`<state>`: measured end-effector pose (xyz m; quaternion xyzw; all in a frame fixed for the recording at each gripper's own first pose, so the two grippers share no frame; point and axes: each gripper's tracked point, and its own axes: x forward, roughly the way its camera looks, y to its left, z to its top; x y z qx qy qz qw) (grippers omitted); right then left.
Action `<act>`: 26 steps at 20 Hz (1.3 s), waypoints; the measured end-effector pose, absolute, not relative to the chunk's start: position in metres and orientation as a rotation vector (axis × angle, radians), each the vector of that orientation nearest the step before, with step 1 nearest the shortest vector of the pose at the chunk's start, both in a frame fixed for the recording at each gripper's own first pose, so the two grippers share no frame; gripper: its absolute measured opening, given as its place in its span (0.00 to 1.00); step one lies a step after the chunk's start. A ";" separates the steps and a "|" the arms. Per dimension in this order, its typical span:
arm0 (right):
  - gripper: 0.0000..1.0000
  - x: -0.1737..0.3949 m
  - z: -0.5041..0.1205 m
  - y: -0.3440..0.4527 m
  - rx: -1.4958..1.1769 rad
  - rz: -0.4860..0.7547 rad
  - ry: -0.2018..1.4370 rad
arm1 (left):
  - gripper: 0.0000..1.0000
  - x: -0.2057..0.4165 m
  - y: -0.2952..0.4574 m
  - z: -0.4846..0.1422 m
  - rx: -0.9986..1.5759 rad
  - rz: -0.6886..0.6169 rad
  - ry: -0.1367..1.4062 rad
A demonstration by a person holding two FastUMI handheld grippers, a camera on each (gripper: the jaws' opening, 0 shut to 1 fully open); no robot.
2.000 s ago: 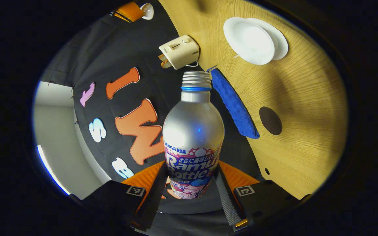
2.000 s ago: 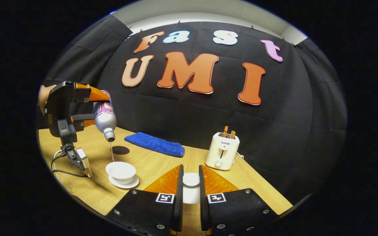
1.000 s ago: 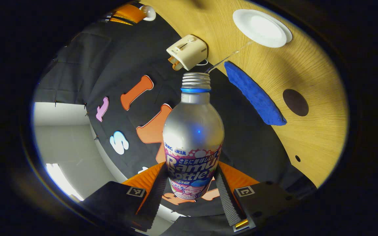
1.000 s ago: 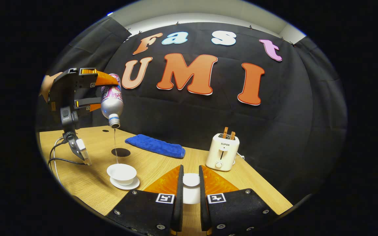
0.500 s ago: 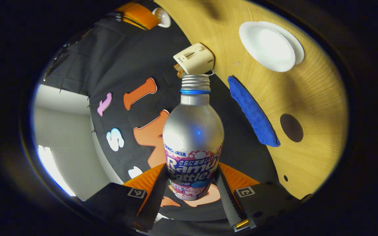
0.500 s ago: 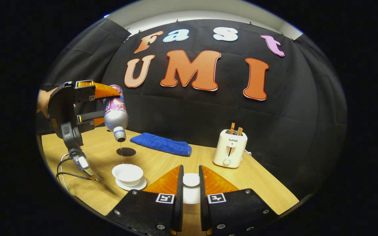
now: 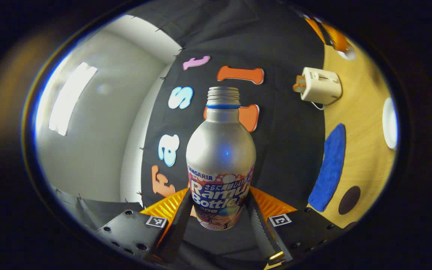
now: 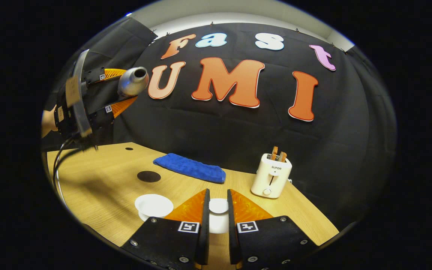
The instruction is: Open the teacup lid with one hand, grasp the water bottle and pour water into the teacup with the other hand; after pouring, place the water bottle on the coaster and then close the teacup lid.
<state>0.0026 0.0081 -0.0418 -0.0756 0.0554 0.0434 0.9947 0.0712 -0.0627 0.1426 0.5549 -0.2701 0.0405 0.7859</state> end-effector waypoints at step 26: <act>0.22 0.028 -0.059 0.069 -0.036 0.197 0.173 | 0.81 0.248 -0.048 -0.042 -0.127 -0.119 0.144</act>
